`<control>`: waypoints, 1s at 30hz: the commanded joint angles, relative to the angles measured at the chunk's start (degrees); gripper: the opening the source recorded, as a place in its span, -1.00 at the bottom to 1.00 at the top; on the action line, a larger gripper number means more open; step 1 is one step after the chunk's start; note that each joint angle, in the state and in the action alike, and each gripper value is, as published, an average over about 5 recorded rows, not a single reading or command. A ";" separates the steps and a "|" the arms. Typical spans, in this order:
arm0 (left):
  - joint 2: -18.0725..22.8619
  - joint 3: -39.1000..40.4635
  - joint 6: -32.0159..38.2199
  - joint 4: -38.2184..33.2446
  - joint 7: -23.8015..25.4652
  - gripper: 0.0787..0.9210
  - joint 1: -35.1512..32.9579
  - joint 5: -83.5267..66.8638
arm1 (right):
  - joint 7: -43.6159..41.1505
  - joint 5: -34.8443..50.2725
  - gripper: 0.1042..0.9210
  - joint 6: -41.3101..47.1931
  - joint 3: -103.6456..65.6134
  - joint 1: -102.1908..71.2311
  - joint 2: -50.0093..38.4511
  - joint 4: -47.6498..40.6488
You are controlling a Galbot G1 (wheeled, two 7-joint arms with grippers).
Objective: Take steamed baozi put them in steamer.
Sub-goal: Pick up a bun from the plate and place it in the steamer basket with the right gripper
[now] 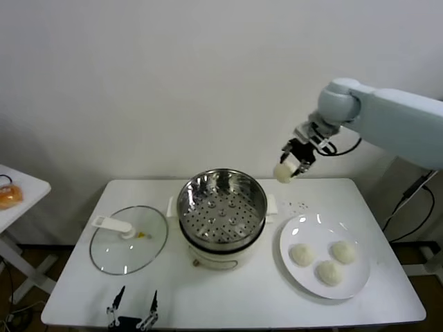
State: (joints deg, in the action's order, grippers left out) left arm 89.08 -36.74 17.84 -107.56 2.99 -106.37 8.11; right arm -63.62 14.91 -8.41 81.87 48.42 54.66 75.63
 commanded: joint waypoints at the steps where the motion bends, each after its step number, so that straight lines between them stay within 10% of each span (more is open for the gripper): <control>1: 0.04 0.00 0.04 -0.02 0.01 0.77 -0.06 0.16 | 2.47 0.13 0.10 -7.50 1.66 5.92 8.70 3.26; 16: 0.78 -0.01 -0.04 0.17 -0.05 0.77 0.27 0.18 | 12.86 -27.10 0.14 -27.81 -2.04 -14.04 17.16 -14.47; 30: 0.91 -0.70 0.08 1.85 -0.15 0.77 0.78 0.12 | 14.32 -29.75 0.14 -35.68 -7.57 -22.60 24.39 -30.21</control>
State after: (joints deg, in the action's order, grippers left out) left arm 89.96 -37.42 17.90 -106.12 2.85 -105.67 8.26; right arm -50.70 -11.02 -39.28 76.38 30.28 75.36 53.01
